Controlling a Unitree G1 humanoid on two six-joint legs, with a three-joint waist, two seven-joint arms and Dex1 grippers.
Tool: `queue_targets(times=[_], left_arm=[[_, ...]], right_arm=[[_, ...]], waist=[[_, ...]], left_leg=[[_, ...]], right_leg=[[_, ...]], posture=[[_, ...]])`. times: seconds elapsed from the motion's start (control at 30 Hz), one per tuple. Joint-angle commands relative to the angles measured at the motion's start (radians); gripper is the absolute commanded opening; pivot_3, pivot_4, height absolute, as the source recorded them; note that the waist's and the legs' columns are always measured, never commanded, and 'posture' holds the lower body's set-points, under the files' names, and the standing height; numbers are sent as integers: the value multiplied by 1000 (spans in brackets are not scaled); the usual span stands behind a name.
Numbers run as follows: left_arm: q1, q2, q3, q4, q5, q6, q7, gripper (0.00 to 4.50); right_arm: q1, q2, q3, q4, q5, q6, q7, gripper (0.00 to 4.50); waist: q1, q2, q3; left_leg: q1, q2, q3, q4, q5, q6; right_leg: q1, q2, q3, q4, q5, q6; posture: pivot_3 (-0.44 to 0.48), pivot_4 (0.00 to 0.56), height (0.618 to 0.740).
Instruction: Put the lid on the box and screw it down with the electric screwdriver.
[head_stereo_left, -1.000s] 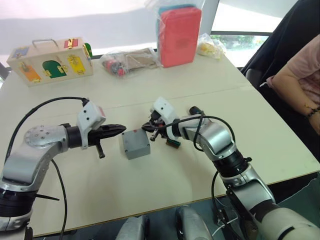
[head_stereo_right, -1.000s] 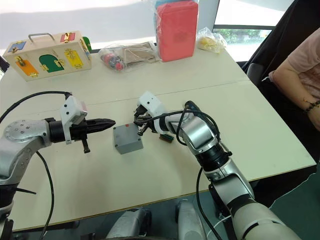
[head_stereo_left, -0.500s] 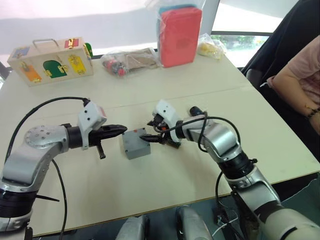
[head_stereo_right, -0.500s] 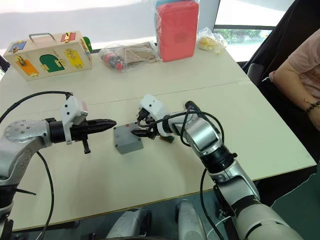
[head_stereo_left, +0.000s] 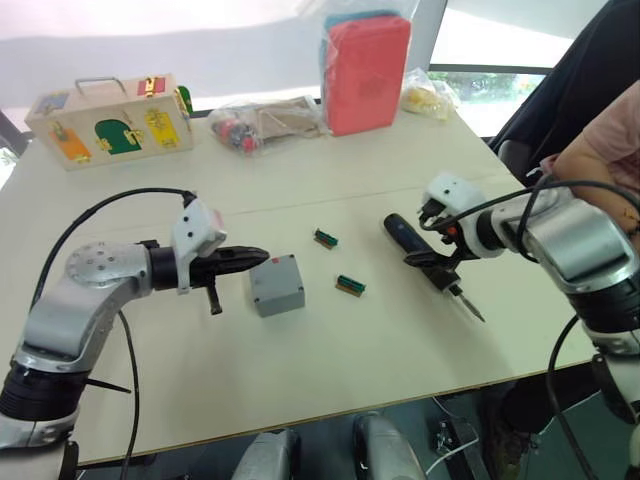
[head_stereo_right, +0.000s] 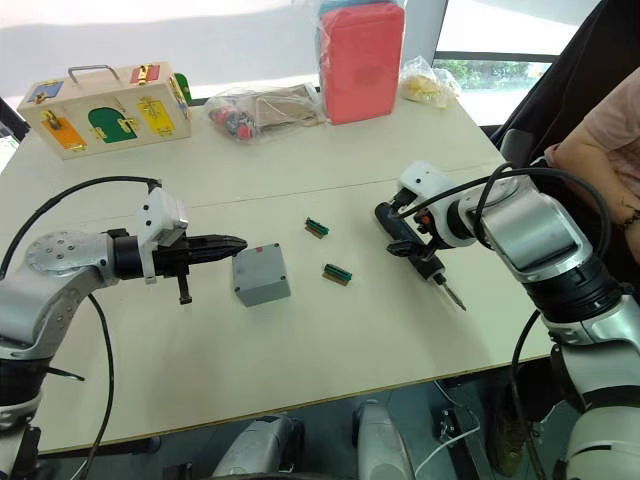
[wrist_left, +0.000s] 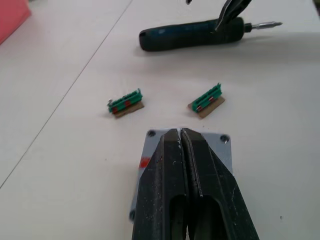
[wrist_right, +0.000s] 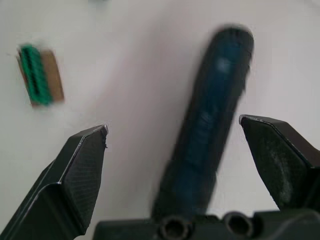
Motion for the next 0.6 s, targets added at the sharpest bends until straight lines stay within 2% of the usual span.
queue_targets(times=[0.03, 0.4, 0.47, 0.5, 0.6], left_arm=[[-13, -12, -4, -14, 2, -36, -10, 0], [48, -43, 7, -55, 14, -57, 36, 0], [60, -43, 14, -67, 12, -51, 50, 0], [64, -44, 17, -72, 12, -48, 57, 0], [73, -41, 22, -83, 10, -42, 72, 0]], right_arm=[[-55, -15, 66, 112, -39, -15, 45, 4471], [-184, 73, 271, 447, -112, -28, 200, 4471], [-199, 93, 299, 469, -132, -54, 225, 4060], [-205, 106, 309, 478, -141, -63, 235, 3993], [-223, 148, 322, 518, -167, -84, 251, 2940]], waist=[[3, 0, 0], [4, 0, 0], [5, 0, 0], [5, 0, 0], [4, -1, 0]], left_leg=[[0, 0, 0, 0, 0, 0], [-1, 0, 1, 0, 0, 1], [-1, 0, 1, 0, 0, 1], [-1, 0, 1, 0, 0, 1], [-1, 0, 0, 1, 0, 1]], right_leg=[[0, 0, 0, 0, 0, 0], [0, 0, 0, -2, 0, 0], [0, 0, 0, -2, 0, 0], [0, 0, 0, -2, 0, 0], [0, 0, 0, -1, 0, 0]], posture=[[0, 150, 740], [0, 150, 740], [0, 150, 740], [0, 150, 740], [0, 150, 740]])
